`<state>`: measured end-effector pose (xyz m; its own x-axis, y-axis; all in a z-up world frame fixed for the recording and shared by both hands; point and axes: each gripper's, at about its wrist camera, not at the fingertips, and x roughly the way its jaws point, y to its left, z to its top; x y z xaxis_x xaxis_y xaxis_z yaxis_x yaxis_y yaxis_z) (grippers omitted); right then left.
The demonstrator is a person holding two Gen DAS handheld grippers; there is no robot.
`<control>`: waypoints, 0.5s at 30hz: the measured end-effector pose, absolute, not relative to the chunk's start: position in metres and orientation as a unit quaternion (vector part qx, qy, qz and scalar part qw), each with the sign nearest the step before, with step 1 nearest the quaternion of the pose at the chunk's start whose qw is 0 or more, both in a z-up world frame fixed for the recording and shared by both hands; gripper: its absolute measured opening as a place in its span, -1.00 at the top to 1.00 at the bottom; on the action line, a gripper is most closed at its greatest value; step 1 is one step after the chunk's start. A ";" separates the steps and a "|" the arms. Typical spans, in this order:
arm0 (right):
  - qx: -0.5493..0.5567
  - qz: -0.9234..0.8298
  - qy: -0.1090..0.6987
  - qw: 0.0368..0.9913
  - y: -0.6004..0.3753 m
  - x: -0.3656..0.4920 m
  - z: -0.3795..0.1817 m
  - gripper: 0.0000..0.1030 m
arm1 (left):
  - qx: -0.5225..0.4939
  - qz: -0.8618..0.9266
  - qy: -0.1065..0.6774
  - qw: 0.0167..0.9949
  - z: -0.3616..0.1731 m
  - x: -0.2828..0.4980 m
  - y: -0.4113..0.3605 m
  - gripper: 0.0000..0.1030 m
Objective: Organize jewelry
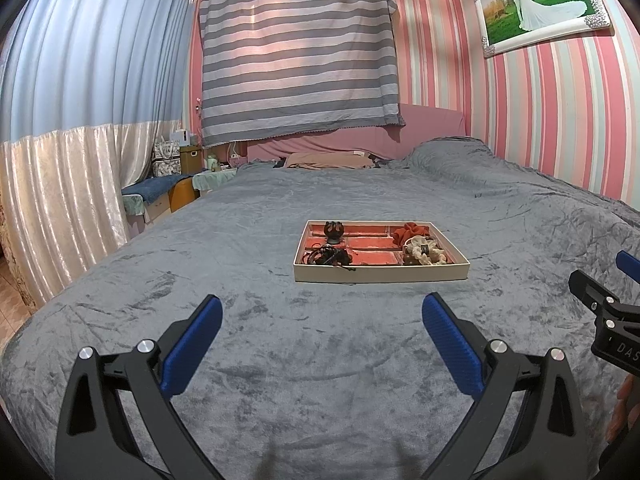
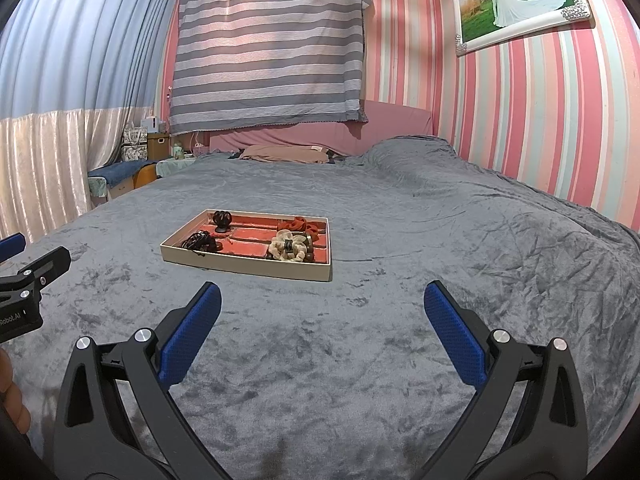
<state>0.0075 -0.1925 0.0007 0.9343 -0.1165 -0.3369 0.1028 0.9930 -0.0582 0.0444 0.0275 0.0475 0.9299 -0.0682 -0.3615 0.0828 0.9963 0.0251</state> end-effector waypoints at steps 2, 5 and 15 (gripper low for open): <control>-0.019 -0.056 0.173 0.983 -0.193 0.008 0.001 -0.92 | 0.020 -0.038 0.183 0.982 0.047 0.045 0.026 -0.90; -0.020 -0.056 0.173 0.983 -0.192 0.008 0.001 -0.92 | 0.020 -0.038 0.183 0.982 0.047 0.045 0.026 -0.90; -0.019 -0.055 0.173 0.983 -0.193 0.007 0.001 -0.92 | 0.021 -0.037 0.182 0.982 0.046 0.044 0.025 -0.90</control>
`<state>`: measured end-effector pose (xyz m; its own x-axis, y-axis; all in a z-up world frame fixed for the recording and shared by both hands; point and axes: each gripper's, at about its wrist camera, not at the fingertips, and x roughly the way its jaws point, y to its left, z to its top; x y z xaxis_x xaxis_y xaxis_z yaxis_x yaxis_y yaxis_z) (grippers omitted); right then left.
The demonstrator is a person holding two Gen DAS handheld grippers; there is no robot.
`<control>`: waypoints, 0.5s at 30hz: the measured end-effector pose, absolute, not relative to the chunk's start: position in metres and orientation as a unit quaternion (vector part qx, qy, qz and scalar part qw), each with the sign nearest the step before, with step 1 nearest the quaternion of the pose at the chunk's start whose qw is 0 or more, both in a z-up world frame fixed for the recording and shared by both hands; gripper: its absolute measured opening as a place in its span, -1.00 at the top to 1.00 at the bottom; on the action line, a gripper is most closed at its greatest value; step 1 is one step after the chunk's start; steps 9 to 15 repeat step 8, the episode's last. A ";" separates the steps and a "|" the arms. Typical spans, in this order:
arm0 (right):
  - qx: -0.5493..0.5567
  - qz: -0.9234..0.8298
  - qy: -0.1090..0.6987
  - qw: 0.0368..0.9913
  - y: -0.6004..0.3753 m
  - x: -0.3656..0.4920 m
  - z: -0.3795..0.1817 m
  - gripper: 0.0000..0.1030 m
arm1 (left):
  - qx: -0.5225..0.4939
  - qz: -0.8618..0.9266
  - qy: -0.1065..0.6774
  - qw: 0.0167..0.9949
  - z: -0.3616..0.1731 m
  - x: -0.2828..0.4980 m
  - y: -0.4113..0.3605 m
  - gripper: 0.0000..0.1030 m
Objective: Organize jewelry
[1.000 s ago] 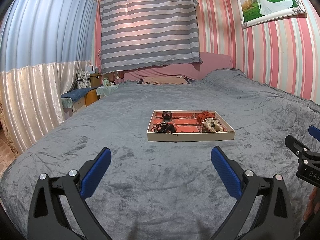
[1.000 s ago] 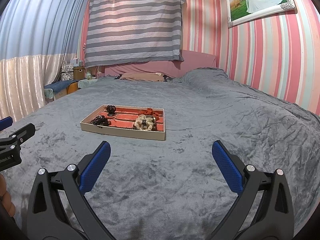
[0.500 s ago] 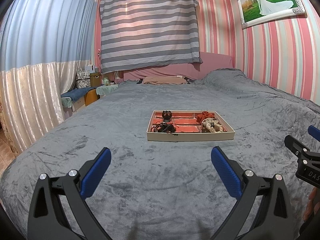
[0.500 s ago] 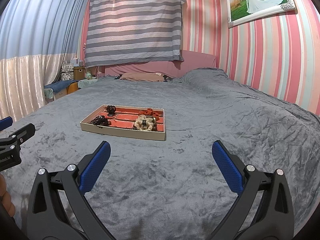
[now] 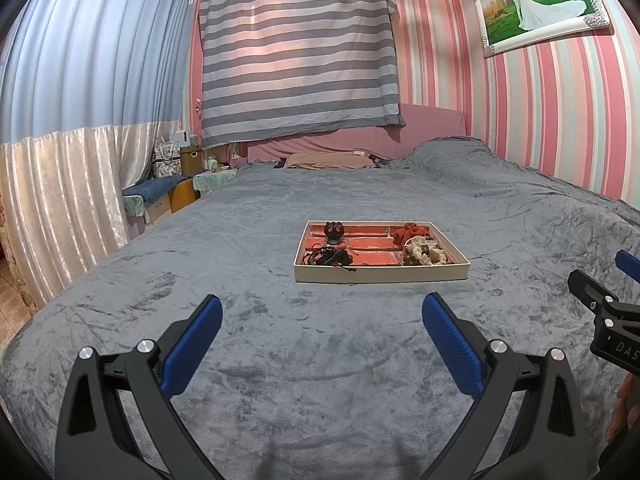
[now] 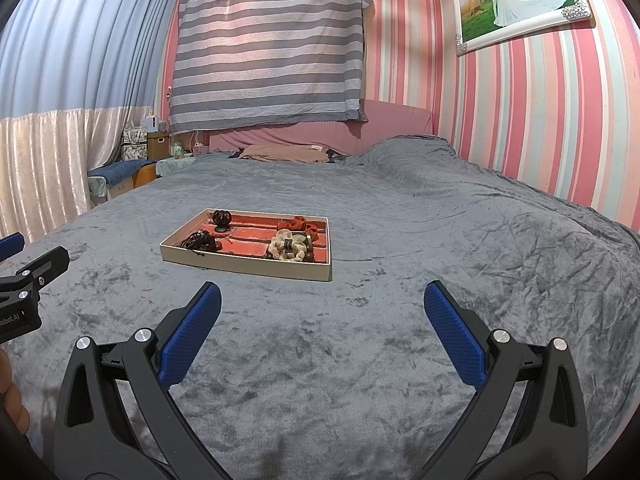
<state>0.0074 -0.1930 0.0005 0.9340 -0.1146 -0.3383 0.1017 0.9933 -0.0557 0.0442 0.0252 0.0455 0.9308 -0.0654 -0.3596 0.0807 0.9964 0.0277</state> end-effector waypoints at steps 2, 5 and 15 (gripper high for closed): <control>-0.020 -0.056 0.173 0.983 -0.192 0.008 0.001 -0.92 | 0.020 -0.037 0.184 0.982 0.045 0.045 0.024 -0.90; -0.019 -0.055 0.174 0.983 -0.192 0.008 0.001 -0.92 | 0.019 -0.039 0.186 0.982 0.044 0.046 0.023 -0.90; -0.020 -0.056 0.174 0.983 -0.193 0.008 0.000 -0.92 | 0.020 -0.039 0.186 0.982 0.044 0.046 0.023 -0.90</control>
